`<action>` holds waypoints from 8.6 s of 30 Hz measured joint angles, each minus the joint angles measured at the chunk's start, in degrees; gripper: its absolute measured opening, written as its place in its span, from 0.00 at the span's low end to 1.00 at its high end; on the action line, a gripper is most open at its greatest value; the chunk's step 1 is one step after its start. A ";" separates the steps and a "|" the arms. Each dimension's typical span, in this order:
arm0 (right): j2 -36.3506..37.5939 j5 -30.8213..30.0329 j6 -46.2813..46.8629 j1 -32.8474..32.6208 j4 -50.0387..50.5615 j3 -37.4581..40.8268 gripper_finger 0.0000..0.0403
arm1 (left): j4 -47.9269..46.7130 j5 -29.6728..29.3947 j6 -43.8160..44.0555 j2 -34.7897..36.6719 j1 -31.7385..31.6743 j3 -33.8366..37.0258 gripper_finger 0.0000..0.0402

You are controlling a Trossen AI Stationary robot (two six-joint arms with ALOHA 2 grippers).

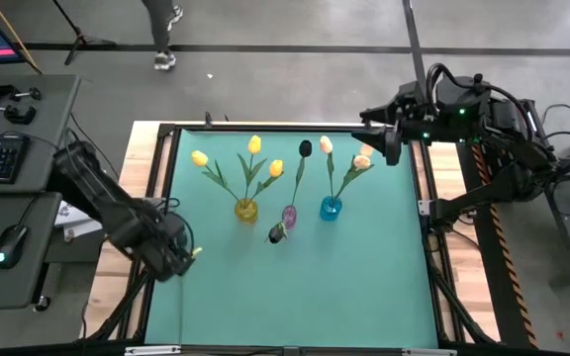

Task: Sort flowers into vase by color
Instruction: Put the black tulip into the purple flower vase, then return to Home Position

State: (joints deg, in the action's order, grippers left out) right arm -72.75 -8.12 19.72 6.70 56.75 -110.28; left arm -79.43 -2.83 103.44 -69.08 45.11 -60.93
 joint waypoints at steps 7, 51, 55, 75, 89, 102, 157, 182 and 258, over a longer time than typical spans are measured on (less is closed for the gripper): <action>-0.02 -0.01 2.51 0.00 0.00 -0.01 0.76 | 10.33 1.09 4.99 -6.82 3.24 4.59 0.59; -0.04 2.58 -6.72 0.00 0.48 -0.02 0.76 | 34.94 -24.79 10.32 -0.31 0.93 20.36 0.01; -0.04 2.61 -6.64 -0.01 -0.49 -0.02 0.76 | 34.76 -39.25 -4.78 5.79 0.90 14.17 0.00; -0.04 2.71 -6.20 0.00 -1.29 -0.02 0.76 | 91.79 -29.87 -107.58 7.10 -32.88 -2.23 0.00; -0.04 2.71 -6.26 -0.01 -1.29 -0.02 0.76 | 97.55 -17.29 -100.63 -12.29 -44.57 -2.08 0.00; -0.04 2.73 -7.47 -0.02 -1.27 -0.02 0.76 | 95.27 -17.23 -97.09 -14.61 -43.03 -2.12 0.00; -0.02 2.71 -6.04 0.00 -1.33 -0.02 0.76 | 97.27 -20.88 -93.05 -12.51 -41.93 4.74 0.43; -0.02 2.73 -7.14 0.00 -1.29 -0.02 0.76 | 85.56 -9.46 -97.14 11.69 -40.04 1.80 0.51; 54.80 8.30 13.24 -11.51 -77.10 101.17 0.00 | 92.53 -13.90 -72.15 62.73 -37.54 60.19 0.00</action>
State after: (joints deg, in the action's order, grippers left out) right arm -17.95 0.18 32.95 -4.81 -20.35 -9.12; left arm 13.10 -16.73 31.29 -6.35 7.57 -0.73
